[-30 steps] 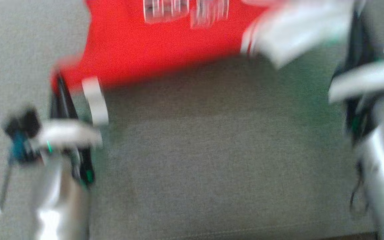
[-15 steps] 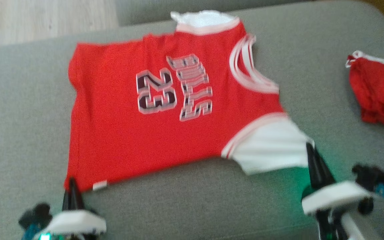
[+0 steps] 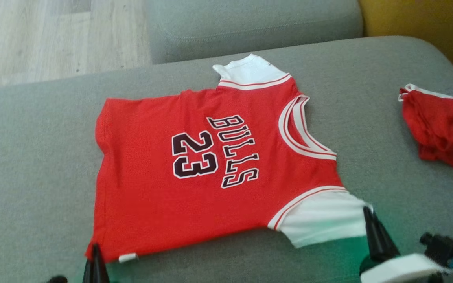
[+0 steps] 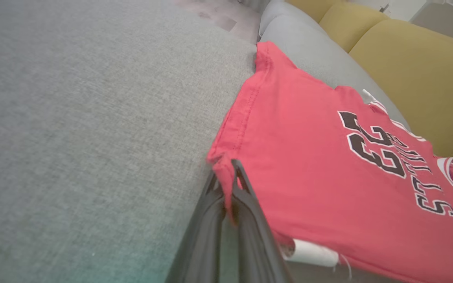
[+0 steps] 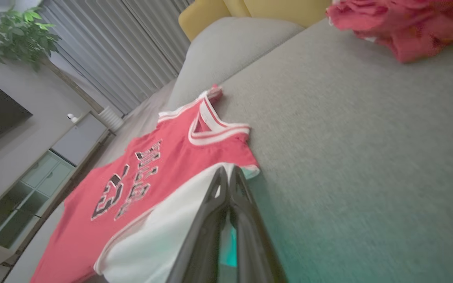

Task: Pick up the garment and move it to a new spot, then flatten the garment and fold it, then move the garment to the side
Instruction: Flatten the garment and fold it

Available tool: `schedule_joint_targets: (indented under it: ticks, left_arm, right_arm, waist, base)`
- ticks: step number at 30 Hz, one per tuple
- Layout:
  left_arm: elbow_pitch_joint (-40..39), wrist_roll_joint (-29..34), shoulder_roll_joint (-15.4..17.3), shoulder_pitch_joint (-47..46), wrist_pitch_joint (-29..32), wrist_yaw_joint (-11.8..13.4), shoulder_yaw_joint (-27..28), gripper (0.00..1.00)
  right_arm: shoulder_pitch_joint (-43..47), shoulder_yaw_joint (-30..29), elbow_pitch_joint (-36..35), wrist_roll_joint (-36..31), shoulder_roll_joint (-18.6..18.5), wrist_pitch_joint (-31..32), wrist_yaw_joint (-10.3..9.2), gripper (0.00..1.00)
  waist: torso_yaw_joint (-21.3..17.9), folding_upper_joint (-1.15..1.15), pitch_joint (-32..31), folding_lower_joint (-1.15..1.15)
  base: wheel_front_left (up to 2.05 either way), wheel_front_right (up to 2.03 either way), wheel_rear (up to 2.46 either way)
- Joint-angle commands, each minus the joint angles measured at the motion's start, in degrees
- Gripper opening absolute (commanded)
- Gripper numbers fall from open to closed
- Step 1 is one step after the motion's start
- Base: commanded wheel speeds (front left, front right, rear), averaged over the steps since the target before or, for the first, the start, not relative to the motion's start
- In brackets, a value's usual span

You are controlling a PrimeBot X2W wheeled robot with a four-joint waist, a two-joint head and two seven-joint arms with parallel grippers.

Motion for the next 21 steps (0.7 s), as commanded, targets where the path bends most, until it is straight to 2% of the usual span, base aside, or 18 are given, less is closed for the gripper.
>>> schedule_joint_targets:
  ticks: [1, 8, 18, 21]
  left_arm:
    - [-2.1, -0.49, 1.08, -3.64, -0.3, -0.13, 1.15, 0.0]
    - [-3.27, -1.05, 1.07, -12.41, -0.3, 0.36, -2.37, 0.0]
    - [2.44, -0.72, 1.07, -24.67, -0.3, 4.28, -3.6, 0.0]
    - [3.48, -0.63, 1.07, -27.15, -0.3, 4.63, -3.73, 0.0]
  right_arm:
    - [-3.75, 0.36, -2.49, 0.52, -0.93, -0.64, 0.19, 0.0]
    - [-14.1, -1.38, -2.65, 1.16, 0.38, 1.96, 0.19, 0.0]
    - [-29.62, -3.24, 8.07, -0.78, 3.0, 5.56, 0.19, 0.0]
    - [-32.92, -3.78, 12.12, -1.66, 3.79, 5.32, 0.19, 0.0]
  waist:
    - [0.54, 0.0, 0.88, 0.01]
    - [2.28, 0.0, 5.09, 0.01]
    - [4.3, 0.0, 11.35, 0.01]
    - [4.66, 0.0, 12.53, 0.01]
  base:
    - [0.0, 0.0, 0.0]
    - [0.0, 0.0, 0.0]
    - [0.0, 0.0, 0.0]
    - [0.0, 0.0, 0.0]
